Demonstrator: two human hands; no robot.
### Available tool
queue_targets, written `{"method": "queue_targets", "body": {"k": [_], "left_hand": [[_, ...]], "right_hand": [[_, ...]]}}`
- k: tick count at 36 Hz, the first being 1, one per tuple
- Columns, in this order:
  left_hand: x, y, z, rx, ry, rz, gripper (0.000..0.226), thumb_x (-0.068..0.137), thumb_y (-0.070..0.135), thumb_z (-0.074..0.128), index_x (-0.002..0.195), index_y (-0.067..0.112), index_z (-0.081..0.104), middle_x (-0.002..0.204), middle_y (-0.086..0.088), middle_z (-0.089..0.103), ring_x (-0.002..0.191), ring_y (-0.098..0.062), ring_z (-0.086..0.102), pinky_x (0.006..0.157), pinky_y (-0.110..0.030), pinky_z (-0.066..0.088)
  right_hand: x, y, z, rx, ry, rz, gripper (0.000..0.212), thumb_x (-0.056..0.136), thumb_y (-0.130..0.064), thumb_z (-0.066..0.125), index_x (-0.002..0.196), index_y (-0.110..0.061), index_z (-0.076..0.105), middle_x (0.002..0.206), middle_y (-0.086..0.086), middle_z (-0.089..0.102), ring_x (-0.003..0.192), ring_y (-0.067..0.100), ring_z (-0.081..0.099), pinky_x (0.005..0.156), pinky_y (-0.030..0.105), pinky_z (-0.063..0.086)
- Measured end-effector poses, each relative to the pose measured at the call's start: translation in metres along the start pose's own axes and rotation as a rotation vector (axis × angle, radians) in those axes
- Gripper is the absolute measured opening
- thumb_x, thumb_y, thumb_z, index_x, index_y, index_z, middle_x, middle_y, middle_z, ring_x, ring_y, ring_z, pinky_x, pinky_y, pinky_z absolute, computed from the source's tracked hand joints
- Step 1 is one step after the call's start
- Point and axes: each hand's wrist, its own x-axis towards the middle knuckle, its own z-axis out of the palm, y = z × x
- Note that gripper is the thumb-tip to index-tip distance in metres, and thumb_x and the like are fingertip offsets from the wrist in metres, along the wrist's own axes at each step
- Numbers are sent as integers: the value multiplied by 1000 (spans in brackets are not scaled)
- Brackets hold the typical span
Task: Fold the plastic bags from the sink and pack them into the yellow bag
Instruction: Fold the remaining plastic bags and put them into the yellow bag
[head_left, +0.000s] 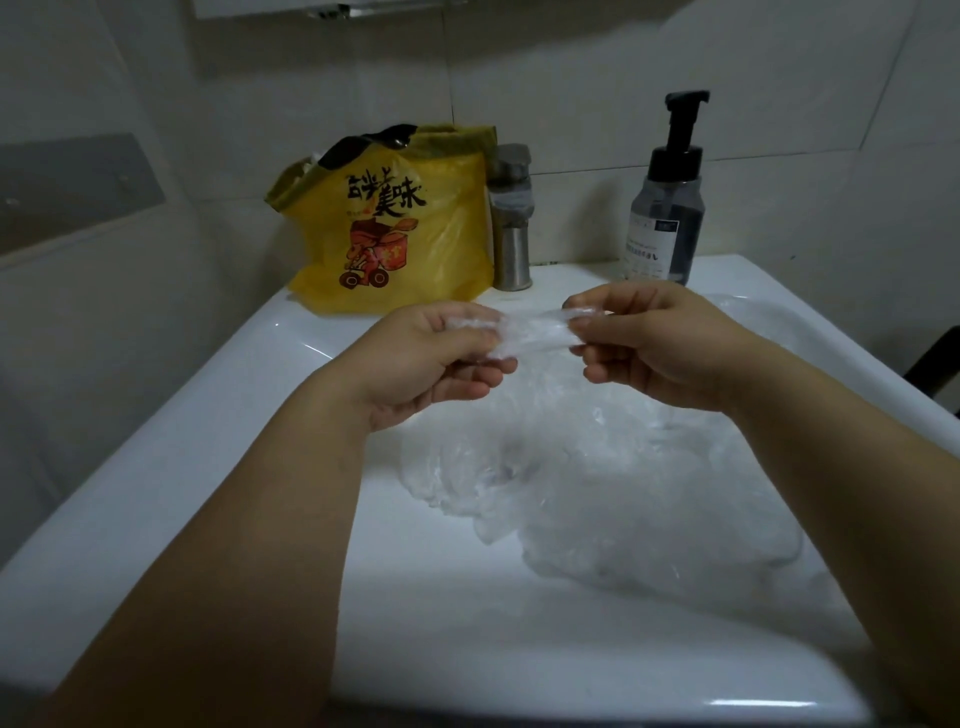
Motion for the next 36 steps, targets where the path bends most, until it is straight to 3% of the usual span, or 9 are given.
{"method": "queue_targets", "body": {"k": [11,15,17,19,22,27,31,34,36], "left_hand": [[-2,5,1,-283,-57,24,28,91,-9,45,87,4,69,69,-13,70,53,-9,65,51,-15,54],[-3,4,3,-241,-37,41,19,74,19,62,66,7,76,70,-16,69,51,-9,62,51,-15,55],[-1,1,5,-143,20,62,16,76,21,66,72,7,72,66,-11,67,51,-7,63,51,-14,54],[1,-1,5,-77,50,76,5,84,9,65,80,8,68,63,-6,68,55,-5,64,54,-13,54],[1,-2,2,-50,95,91,12,86,0,64,82,11,67,69,-6,70,55,-5,64,55,-14,55],[6,-8,1,69,159,173,15,84,0,68,84,15,69,68,-1,69,60,-6,65,58,-16,54],[7,-10,4,250,220,346,20,84,4,70,94,22,68,81,3,69,67,-4,67,65,-17,55],[9,-8,7,166,263,414,17,86,8,69,93,23,65,79,9,70,74,-3,67,65,-18,52],[11,-7,12,-2,226,343,18,81,22,72,96,25,63,87,10,70,85,-6,66,70,-23,50]], "right_hand": [[-2,-4,-1,148,6,-32,19,88,11,47,84,2,64,58,13,63,48,15,61,52,23,56],[-3,-6,-1,157,-63,-69,6,78,-5,60,79,1,60,49,0,57,45,8,56,56,23,57],[-3,-4,-1,83,-62,-68,9,79,-8,62,80,1,63,51,0,59,48,8,58,57,22,58],[-1,-2,-2,-3,-18,-58,5,82,-2,63,79,-1,67,60,4,66,55,11,64,58,22,57],[2,2,-3,-58,22,-36,9,81,4,64,82,-5,67,76,6,68,65,13,67,63,23,58],[6,5,-4,-235,63,40,30,80,-3,69,107,-16,65,89,7,63,73,15,66,62,20,57],[6,5,1,-331,103,74,9,84,-8,66,91,-14,69,87,5,67,71,14,64,57,17,54],[5,7,4,-312,136,41,6,87,-14,65,90,-10,69,84,5,65,73,13,60,63,21,53],[5,8,8,-248,156,2,7,88,-14,64,91,-11,69,83,5,63,73,13,57,65,22,53]]}}
